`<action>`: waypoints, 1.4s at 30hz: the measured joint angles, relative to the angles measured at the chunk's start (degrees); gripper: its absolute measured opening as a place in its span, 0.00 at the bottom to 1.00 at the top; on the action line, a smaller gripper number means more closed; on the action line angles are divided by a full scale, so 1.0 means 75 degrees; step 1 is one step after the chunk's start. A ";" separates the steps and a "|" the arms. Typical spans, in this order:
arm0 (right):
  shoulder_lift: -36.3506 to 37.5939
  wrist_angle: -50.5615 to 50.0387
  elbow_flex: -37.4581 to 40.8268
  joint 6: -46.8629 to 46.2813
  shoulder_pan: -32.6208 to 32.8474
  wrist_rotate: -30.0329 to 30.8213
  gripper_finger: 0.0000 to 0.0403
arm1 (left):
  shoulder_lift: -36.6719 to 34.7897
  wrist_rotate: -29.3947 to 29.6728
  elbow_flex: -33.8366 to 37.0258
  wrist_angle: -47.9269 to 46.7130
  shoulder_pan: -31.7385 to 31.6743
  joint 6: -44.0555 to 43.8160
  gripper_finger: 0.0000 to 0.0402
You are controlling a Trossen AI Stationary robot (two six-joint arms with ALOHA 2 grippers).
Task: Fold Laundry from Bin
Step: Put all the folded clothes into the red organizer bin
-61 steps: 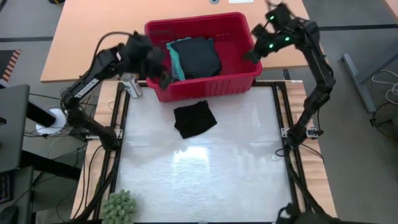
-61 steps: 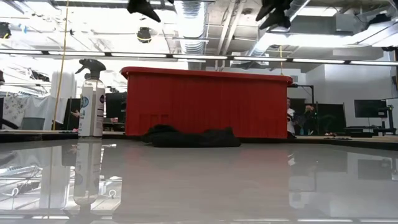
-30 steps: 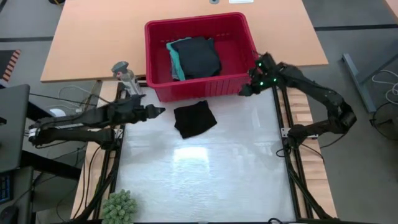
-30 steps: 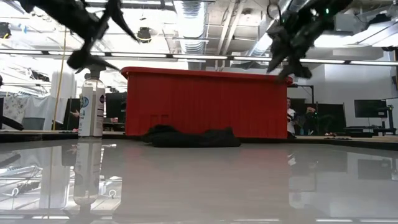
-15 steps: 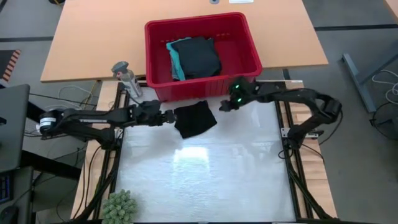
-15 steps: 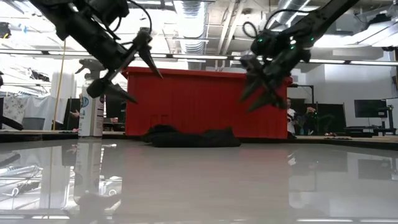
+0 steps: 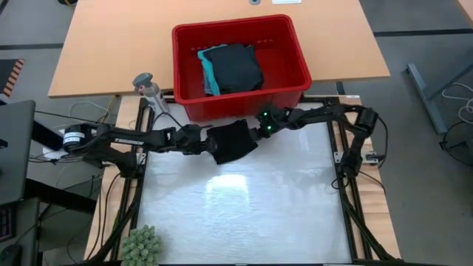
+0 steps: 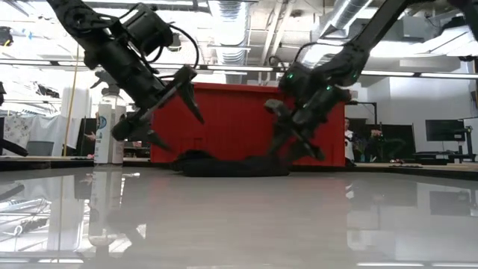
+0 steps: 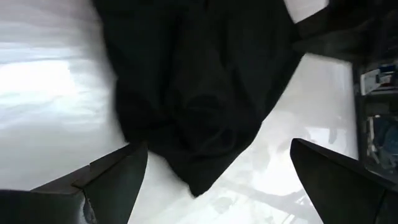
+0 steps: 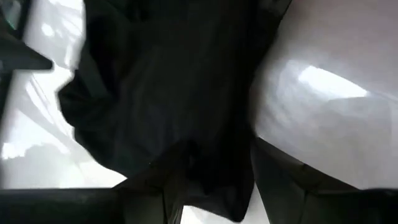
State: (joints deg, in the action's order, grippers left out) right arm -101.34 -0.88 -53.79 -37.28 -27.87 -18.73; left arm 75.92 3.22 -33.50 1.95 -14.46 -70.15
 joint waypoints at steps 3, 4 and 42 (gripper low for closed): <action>-0.0486 -0.0027 -0.0213 0.0201 0.0134 -0.0014 0.49 | 0.0373 0.0008 0.0000 0.0588 0.0000 0.0003 0.95; -0.0621 -0.0020 -0.0315 0.0213 0.0186 -0.0028 0.49 | 0.0509 0.0006 0.0000 0.0847 0.0000 0.0003 0.95; -0.1146 -0.0910 -0.1124 0.0789 0.0373 0.0003 0.44 | 0.2169 -0.0625 -0.0670 0.0379 -0.0592 -0.0348 0.90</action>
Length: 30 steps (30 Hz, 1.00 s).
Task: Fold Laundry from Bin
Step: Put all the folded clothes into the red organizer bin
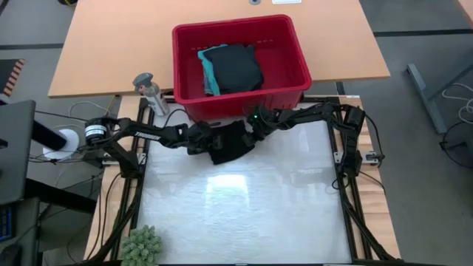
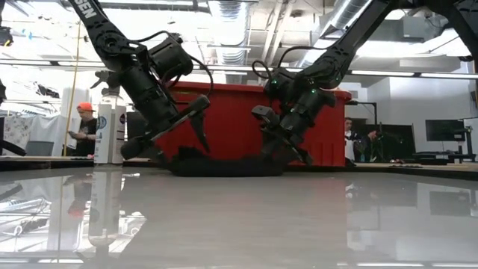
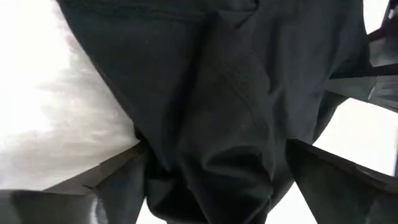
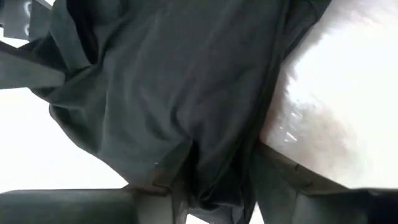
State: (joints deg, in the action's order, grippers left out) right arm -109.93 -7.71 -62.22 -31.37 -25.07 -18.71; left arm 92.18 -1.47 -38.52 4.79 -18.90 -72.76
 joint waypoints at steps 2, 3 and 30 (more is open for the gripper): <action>0.0000 -0.0141 -0.0003 0.0040 0.0015 0.0001 0.38 | 0.0060 -0.0048 0.0000 -0.0039 -0.0109 -0.0011 0.84; -0.0003 -0.0182 -0.0003 0.0055 0.0031 0.0002 0.33 | 0.0067 -0.0065 0.0000 -0.0046 -0.0164 -0.0008 0.80; 0.0847 -0.1821 -0.0906 0.0240 0.0197 -0.0514 0.06 | -0.0061 -0.0731 -0.0474 0.0809 -0.0248 -0.0281 0.01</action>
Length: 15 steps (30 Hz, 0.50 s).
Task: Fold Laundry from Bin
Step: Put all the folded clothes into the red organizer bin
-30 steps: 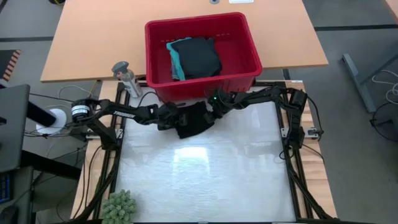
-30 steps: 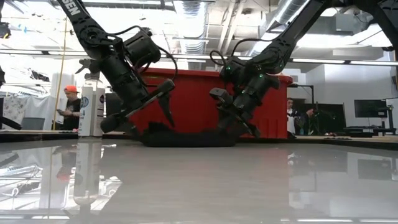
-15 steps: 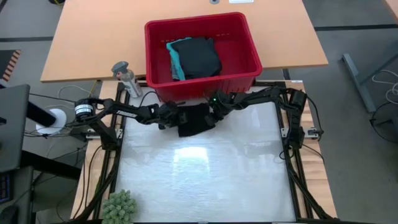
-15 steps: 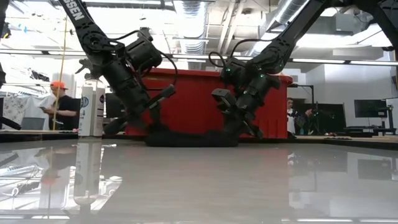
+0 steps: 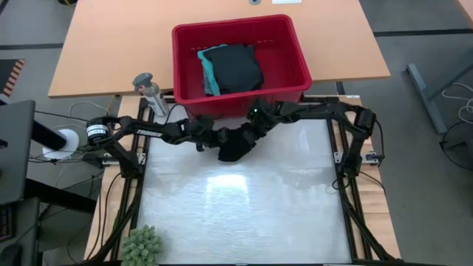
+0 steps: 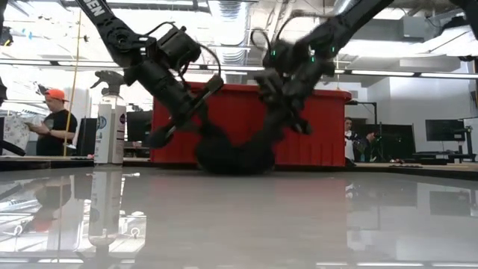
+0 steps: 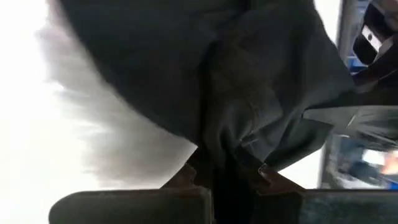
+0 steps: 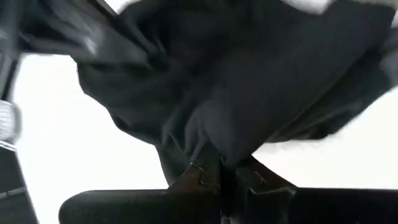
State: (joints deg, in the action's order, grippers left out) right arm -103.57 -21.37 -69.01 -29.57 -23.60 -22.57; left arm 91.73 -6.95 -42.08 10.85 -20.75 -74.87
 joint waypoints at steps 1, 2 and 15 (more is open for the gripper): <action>0.0118 -0.0158 -0.0106 -0.0025 -0.0003 0.0002 0.06 | -0.0024 -0.0126 -0.0094 0.0005 0.0000 -0.0088 0.01; 0.0244 -0.0321 -0.0228 -0.0037 -0.0006 0.0025 0.06 | -0.0090 -0.0236 -0.0166 0.0005 0.0002 -0.0119 0.01; 0.1266 -0.2425 -0.2519 -0.0013 -0.0211 0.0224 0.06 | -0.0813 -0.0941 -0.2288 -0.0425 -0.0288 0.0140 0.00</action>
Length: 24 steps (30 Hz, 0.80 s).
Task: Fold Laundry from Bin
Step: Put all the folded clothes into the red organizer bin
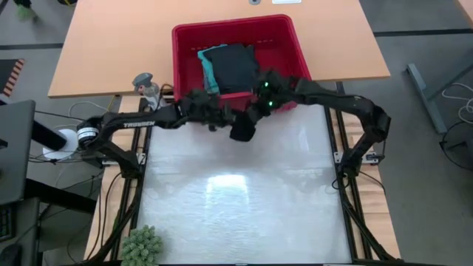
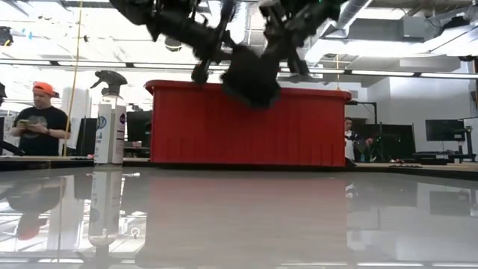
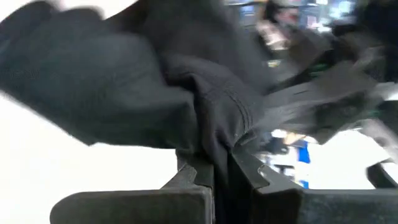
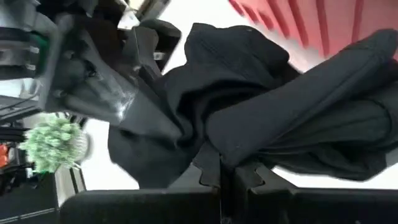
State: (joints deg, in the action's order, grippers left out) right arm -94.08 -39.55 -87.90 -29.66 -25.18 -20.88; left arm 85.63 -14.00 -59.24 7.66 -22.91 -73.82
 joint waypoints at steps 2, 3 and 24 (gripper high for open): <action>0.0003 -0.0265 -0.0497 0.0137 -0.0030 0.0002 0.06 | 0.0014 -0.0142 -0.0502 -0.0011 -0.0080 0.0211 0.00; 0.0004 -0.0368 -0.0752 0.0201 -0.0066 0.0007 0.06 | 0.0010 -0.0160 -0.0766 -0.0142 -0.0138 0.0317 0.00; -0.2232 0.1048 -0.4136 0.0768 -0.2875 -0.1351 0.06 | 0.0599 0.1120 -0.3566 -0.1674 -0.3076 0.2748 0.00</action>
State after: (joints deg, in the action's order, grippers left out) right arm -110.82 -31.69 -118.92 -23.90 -46.74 -31.02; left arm 90.13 -5.60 -85.98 -4.89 -45.98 -53.21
